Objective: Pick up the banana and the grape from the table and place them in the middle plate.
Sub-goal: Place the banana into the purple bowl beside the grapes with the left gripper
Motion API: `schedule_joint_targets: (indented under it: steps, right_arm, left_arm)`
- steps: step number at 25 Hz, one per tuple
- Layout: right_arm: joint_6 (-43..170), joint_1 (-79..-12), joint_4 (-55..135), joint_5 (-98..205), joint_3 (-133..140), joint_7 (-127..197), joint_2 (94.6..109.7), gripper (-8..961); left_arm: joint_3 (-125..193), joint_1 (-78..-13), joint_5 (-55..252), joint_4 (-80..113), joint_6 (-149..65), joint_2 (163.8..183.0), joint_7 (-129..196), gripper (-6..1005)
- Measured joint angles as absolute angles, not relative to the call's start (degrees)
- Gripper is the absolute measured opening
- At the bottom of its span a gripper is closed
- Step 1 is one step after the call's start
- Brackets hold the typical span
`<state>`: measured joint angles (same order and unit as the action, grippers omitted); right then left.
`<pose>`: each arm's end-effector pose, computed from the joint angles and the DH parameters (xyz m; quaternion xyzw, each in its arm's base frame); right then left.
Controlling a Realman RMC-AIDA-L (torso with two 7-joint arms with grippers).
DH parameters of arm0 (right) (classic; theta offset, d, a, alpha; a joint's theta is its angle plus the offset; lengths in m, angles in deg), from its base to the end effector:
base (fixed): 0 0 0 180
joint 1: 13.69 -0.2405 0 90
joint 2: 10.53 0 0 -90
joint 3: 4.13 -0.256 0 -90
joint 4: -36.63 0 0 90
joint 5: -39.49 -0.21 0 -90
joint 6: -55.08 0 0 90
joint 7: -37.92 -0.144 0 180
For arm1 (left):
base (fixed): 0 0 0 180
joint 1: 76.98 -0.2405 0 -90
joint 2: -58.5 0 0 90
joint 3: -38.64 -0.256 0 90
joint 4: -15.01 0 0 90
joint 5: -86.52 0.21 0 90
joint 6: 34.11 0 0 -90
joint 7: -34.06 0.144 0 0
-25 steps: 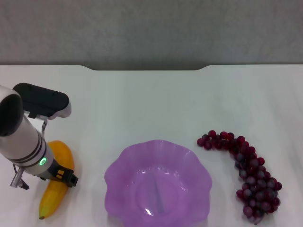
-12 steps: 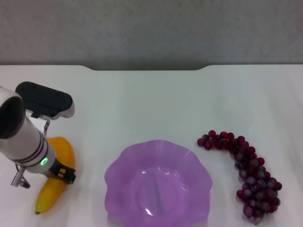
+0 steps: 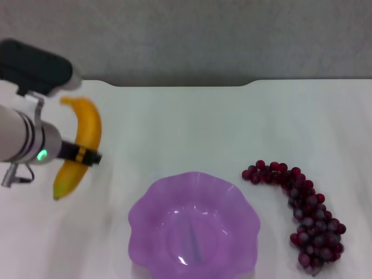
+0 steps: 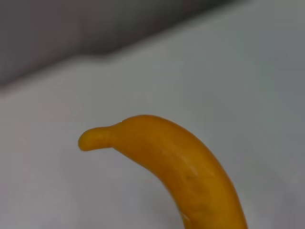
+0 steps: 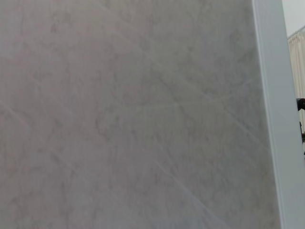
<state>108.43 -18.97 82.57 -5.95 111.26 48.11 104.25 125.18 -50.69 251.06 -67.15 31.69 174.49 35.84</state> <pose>0.3221 0.3093 0.0341 -0.6039 0.2505 0.2987 0.6952 -0.2081 0.3779 0.0123 -0.8085 -0.4078 0.1191 0.4073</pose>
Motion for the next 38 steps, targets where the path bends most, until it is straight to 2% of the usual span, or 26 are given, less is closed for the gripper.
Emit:
schedule_joint_targets:
  steps: [9,15,22,38]
  right_arm:
    - [108.4,-18.8,82.7,-6.0,111.3,48.1,104.25,641]
    - [108.6,-18.6,82.7,-6.0,111.2,48.1,104.25,640]
    - [108.6,-18.6,82.7,-6.0,111.2,48.1,104.25,639]
    - [108.7,-18.7,82.9,-6.0,111.2,48.1,104.25,637]
  left_arm:
    - [122.8,-63.0,250.8,-87.9,22.0,174.78,43.9,502]
    - [115.3,-68.3,250.5,-92.8,17.3,174.72,53.7,507]
    - [108.3,-68.5,250.4,-92.7,20.0,174.59,60.1,512]
    - [100.5,-62.6,238.1,-89.3,26.5,174.81,64.5,525]
